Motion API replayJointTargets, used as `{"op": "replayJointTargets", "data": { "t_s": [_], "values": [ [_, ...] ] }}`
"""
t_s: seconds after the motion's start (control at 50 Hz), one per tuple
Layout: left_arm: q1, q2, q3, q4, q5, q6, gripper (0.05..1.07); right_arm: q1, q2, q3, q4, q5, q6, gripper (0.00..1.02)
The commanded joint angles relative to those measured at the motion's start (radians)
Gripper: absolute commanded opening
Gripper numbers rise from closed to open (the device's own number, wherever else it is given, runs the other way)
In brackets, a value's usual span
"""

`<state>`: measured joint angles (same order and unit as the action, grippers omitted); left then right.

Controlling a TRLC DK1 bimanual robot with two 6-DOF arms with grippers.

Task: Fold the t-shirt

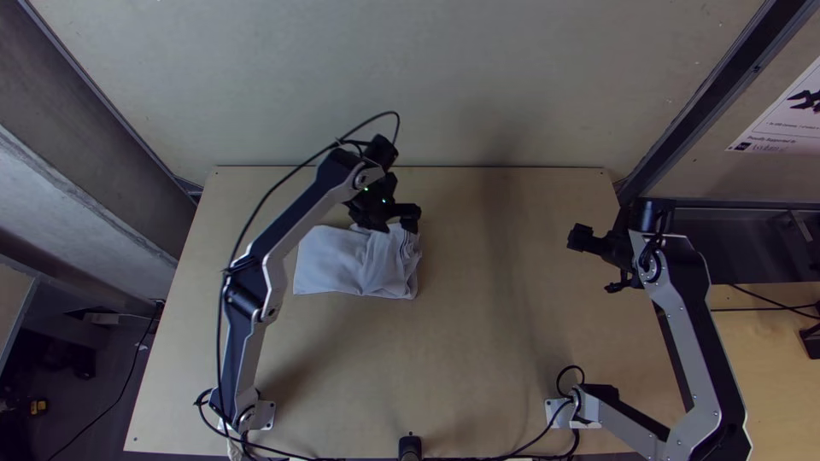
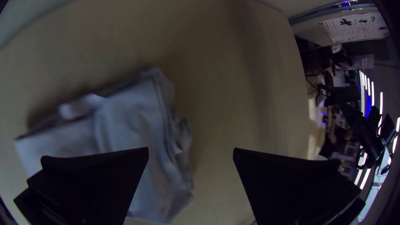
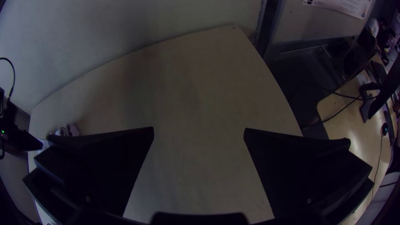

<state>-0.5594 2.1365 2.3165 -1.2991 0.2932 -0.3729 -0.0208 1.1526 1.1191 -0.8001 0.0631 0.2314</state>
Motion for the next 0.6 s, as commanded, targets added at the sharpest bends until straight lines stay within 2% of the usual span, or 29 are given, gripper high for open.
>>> {"op": "replayJointTargets", "data": {
  "t_s": [0.0, 0.06, 0.14, 0.24, 0.36, 0.5, 0.58],
  "values": [
    [0.013, -0.122, -0.035, 0.008, -0.121, 0.02, 1.03, 0.024, -0.013, 0.042, 0.018, 0.0, -0.006, 0.99],
    [0.032, -0.17, -0.046, 0.015, -0.174, 0.042, 1.03, 0.03, -0.013, 0.07, 0.021, 0.0, -0.023, 0.99],
    [0.044, -0.24, -0.063, 0.04, -0.304, 0.091, 1.03, 0.039, -0.019, 0.108, 0.022, 0.001, -0.06, 0.99],
    [0.081, -0.34, -0.117, 0.103, -0.436, 0.161, 1.03, 0.033, -0.053, 0.131, 0.09, 0.001, -0.121, 0.99],
    [0.148, -0.475, -0.186, 0.161, -0.493, 0.252, 1.03, 0.027, -0.113, 0.159, 0.185, 0.001, -0.198, 0.99],
    [0.239, -0.702, -0.408, 0.399, -0.526, 0.411, 1.03, 0.03, -0.195, 0.212, 0.251, 0.001, -0.268, 0.99],
    [0.296, -0.842, -0.546, 0.523, -0.508, 0.493, 1.03, 0.033, -0.278, 0.191, 0.364, 0.001, -0.297, 0.99]
  ]
}}
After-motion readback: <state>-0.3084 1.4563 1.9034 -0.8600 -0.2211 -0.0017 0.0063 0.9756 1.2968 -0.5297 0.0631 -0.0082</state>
